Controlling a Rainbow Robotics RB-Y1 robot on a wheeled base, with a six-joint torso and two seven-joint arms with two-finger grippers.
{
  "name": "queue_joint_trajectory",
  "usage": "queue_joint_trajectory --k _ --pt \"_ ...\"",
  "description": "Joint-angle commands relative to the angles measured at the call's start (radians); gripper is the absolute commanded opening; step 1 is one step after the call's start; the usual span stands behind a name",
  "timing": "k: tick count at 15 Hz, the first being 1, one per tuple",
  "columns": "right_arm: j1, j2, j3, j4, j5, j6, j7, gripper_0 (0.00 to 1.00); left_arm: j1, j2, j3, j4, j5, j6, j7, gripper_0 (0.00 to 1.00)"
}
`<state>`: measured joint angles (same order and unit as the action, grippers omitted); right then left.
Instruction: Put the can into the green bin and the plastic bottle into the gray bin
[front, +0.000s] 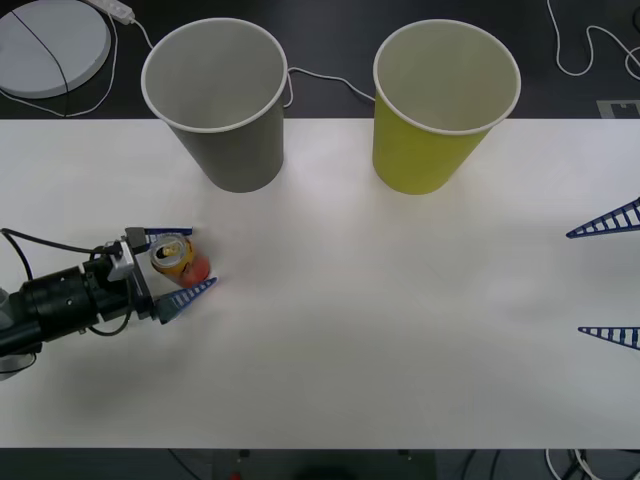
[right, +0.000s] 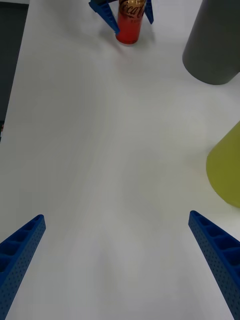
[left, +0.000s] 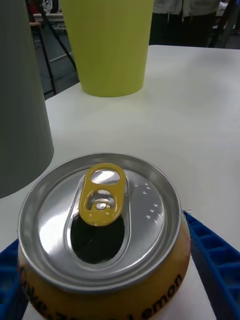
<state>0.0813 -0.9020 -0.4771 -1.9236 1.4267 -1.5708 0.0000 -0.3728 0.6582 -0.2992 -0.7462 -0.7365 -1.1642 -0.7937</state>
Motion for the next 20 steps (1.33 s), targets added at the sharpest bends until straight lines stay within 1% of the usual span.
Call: queue_joint_trajectory --k 1,7,10,14,16,18,20 --pt "0.000 0.000 0.000 0.000 0.000 0.000 0.000 1.00 0.000 0.000 0.000 0.001 -0.001 0.000 0.001 0.02" --pt "0.000 0.000 0.000 0.000 0.000 0.000 0.000 1.00 0.000 0.001 0.002 -0.013 -0.006 0.000 0.010 0.00" --pt "0.000 0.000 0.000 0.000 0.000 0.000 0.000 1.00 0.002 0.034 0.005 -0.050 -0.037 0.000 0.041 0.00" --pt "0.000 0.000 0.000 0.000 0.000 0.000 0.000 1.00 0.025 0.118 0.009 -0.202 -0.116 -0.002 0.246 0.00" --pt "0.000 0.000 0.000 0.000 0.000 0.000 0.000 1.00 0.061 0.175 0.028 -0.328 -0.178 -0.002 0.378 0.00" --pt "0.000 0.000 0.000 0.000 0.000 0.000 0.000 1.00 0.112 0.207 0.109 -0.466 -0.302 0.000 0.524 0.00" --pt "0.000 0.000 0.000 0.000 0.000 0.000 0.000 1.00 0.183 0.219 0.204 -0.617 -0.431 -0.002 0.663 0.00"
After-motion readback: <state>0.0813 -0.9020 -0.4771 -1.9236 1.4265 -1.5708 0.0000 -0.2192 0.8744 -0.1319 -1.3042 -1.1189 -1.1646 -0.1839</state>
